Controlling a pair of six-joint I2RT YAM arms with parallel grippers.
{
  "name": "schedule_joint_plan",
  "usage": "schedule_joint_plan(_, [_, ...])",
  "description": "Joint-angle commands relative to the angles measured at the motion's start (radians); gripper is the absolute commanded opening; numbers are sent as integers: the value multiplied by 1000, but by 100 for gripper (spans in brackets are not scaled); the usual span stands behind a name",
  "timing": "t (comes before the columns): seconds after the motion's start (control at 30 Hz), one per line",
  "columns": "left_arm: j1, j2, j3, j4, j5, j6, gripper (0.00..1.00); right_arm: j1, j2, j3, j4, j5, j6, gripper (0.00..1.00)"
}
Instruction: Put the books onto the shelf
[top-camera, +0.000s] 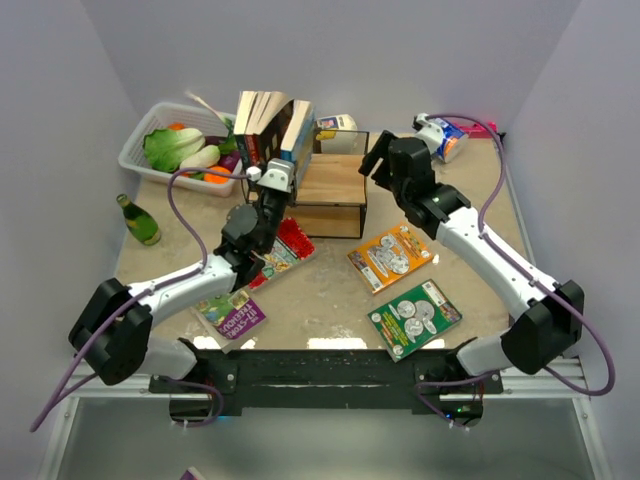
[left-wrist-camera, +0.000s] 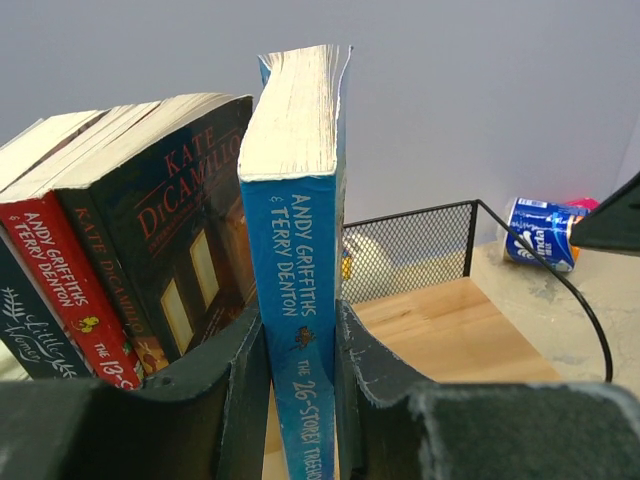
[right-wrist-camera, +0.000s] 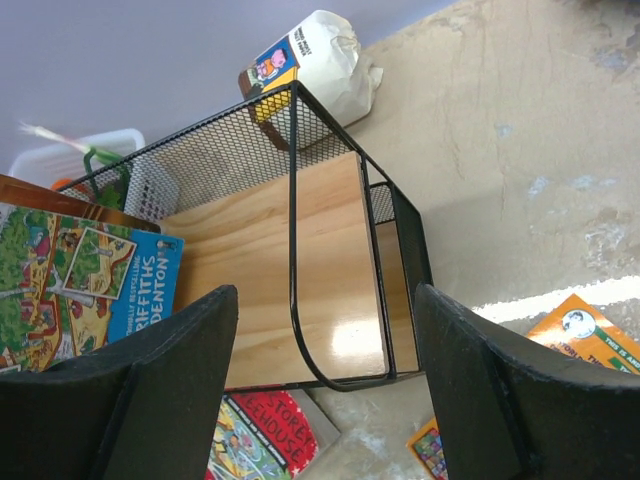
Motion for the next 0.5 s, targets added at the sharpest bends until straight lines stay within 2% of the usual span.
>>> schedule_joint_plan(0.0, [18,11,79,105,-44,-40,0,-12,17,15,83,-21,-14,72])
schedule_joint_plan(0.33, [44,57,122,72,-74,-57,0,-20,79,25,115,-54,-28,58])
schedule_joint_plan(0.47, [56,73,130,79,-83,-55,0,-20,92,28,124,-65,-32,50])
